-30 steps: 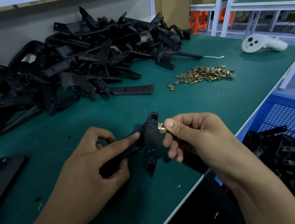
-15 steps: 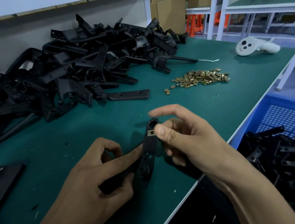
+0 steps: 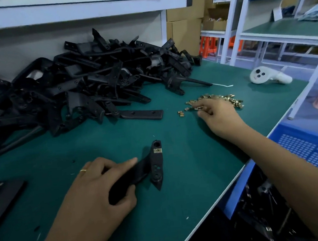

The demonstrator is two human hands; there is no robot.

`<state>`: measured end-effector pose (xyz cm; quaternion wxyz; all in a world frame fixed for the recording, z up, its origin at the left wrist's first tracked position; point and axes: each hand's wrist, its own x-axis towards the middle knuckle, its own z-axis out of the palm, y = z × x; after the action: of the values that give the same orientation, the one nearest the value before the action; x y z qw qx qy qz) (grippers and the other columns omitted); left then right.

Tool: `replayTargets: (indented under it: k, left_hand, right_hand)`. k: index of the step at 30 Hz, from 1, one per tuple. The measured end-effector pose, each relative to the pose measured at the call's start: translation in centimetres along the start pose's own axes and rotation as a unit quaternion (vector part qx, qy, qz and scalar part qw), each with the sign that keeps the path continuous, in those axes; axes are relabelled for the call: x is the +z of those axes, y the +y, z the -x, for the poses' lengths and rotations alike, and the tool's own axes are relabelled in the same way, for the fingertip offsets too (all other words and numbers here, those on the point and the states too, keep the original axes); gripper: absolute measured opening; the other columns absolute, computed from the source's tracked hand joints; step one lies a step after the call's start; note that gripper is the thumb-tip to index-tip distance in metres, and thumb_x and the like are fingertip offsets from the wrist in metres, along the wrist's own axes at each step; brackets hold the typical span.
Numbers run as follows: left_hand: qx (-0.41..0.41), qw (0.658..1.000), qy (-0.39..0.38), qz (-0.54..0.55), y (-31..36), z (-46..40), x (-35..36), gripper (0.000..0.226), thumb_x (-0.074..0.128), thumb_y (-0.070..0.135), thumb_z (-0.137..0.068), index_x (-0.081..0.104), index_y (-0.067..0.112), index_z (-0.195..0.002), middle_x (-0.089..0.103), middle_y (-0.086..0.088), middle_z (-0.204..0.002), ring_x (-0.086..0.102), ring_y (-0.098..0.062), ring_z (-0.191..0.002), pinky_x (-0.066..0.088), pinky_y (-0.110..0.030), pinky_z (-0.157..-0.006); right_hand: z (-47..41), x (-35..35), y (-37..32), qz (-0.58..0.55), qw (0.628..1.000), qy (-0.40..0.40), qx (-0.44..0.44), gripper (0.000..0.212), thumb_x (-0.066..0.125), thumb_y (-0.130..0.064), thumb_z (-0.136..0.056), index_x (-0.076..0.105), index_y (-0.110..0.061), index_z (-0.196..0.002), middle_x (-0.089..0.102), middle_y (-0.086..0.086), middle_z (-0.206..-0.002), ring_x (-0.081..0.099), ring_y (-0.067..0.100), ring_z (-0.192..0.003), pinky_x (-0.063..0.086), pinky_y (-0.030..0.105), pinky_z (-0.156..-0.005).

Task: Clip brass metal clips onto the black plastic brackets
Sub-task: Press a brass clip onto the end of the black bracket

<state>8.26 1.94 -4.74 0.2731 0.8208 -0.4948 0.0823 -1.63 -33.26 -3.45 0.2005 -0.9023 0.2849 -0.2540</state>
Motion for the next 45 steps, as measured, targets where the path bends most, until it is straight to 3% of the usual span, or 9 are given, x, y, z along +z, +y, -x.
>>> replayTargets:
  k: [6,13,17,20,25,28,33,38,45]
  left_hand:
    - [-0.004,1.0,-0.01,-0.004,0.0,0.1,-0.1,0.052,0.069,0.048,-0.08,0.065,0.049,-0.132,0.048,0.029,-0.101,0.05,0.0,-0.102,0.04,-0.016,-0.077]
    - [-0.008,1.0,-0.014,-0.01,-0.3,0.2,0.1,0.049,0.07,0.048,-0.081,0.065,0.049,-0.13,0.047,0.029,-0.102,0.052,-0.005,-0.1,0.04,-0.016,-0.076]
    - [-0.003,1.0,-0.001,-0.017,-0.2,0.1,0.2,0.045,0.065,0.051,-0.085,0.065,0.048,-0.13,0.048,0.027,-0.1,0.051,-0.005,-0.097,0.041,-0.016,-0.078]
    - [-0.001,1.0,0.005,-0.003,-0.1,0.2,0.1,0.047,0.064,0.049,-0.081,0.067,0.046,-0.129,0.051,0.024,-0.101,0.053,-0.006,-0.098,0.045,-0.022,-0.083]
    - [0.005,1.0,0.013,0.0,-0.5,0.1,0.2,0.046,0.07,0.046,-0.084,0.067,0.047,-0.13,0.054,0.022,-0.102,0.054,-0.008,-0.098,0.045,-0.024,-0.084]
    - [0.005,1.0,0.008,0.008,-0.3,0.1,0.1,0.047,0.056,0.055,-0.082,0.069,0.049,-0.127,0.053,0.021,-0.101,0.054,-0.009,-0.098,0.046,-0.025,-0.082]
    - [-0.007,1.0,0.009,0.008,-0.2,0.0,0.2,0.038,0.068,0.045,-0.087,0.071,0.048,-0.125,0.053,0.021,-0.1,0.053,-0.009,-0.098,0.041,-0.021,-0.085]
    - [-0.014,0.999,-0.005,0.034,-0.1,0.1,0.1,0.043,0.067,0.039,-0.085,0.07,0.044,-0.128,0.053,0.02,-0.104,0.051,-0.009,-0.104,0.039,-0.021,-0.09]
    - [-0.007,0.999,-0.026,0.044,-0.2,0.1,0.0,0.044,0.068,0.031,-0.092,0.066,0.045,-0.133,0.05,0.02,-0.109,0.05,-0.011,-0.108,0.042,-0.03,-0.095]
  right_hand:
    - [-1.2,0.5,-0.9,0.122,0.989,-0.049,-0.069,0.031,0.05,-0.031,-0.106,0.067,-0.035,-0.131,0.048,-0.002,-0.109,0.058,0.028,-0.105,0.051,0.042,-0.087]
    - [5.6,-0.1,-3.3,0.031,0.999,-0.008,-0.017,0.007,0.064,-0.019,-0.098,0.069,-0.024,-0.1,0.048,-0.013,-0.093,0.053,0.014,-0.082,0.051,0.041,-0.079]
    - [11.3,0.0,-5.8,-0.038,0.999,-0.009,0.005,0.018,0.069,-0.018,-0.095,0.062,-0.034,-0.089,0.05,-0.015,-0.094,0.051,0.002,-0.082,0.035,0.028,-0.071]
    - [14.0,0.6,-8.2,-0.085,0.996,-0.016,-0.017,0.021,0.068,-0.017,-0.095,0.057,-0.033,-0.087,0.056,-0.016,-0.09,0.053,0.006,-0.088,0.042,0.031,-0.074]
    - [14.4,1.0,-11.0,-0.345,0.936,-0.068,0.006,0.017,0.061,-0.012,-0.101,0.058,-0.026,-0.091,0.066,-0.005,-0.08,0.062,0.011,-0.07,0.049,0.03,-0.066]
    - [14.4,1.0,-10.7,-0.378,0.924,-0.046,0.045,0.022,0.062,-0.007,-0.1,0.064,-0.024,-0.086,0.068,0.001,-0.075,0.064,0.013,-0.062,0.052,0.026,-0.059]
    - [14.4,0.8,-10.2,-0.418,0.903,-0.074,0.066,0.022,0.057,0.005,-0.1,0.069,-0.014,-0.096,0.07,0.001,-0.078,0.071,0.02,-0.068,0.062,0.034,-0.074]
    - [14.3,0.7,-10.6,-0.449,0.885,-0.083,0.095,0.017,0.054,-0.002,-0.104,0.069,-0.007,-0.099,0.073,0.009,-0.076,0.069,0.025,-0.06,0.06,0.03,-0.064]
    - [14.3,0.4,-10.8,-0.425,0.895,-0.102,0.092,0.028,0.059,-0.02,-0.104,0.069,-0.01,-0.08,0.069,0.005,-0.064,0.058,0.017,-0.048,0.048,0.022,-0.051]
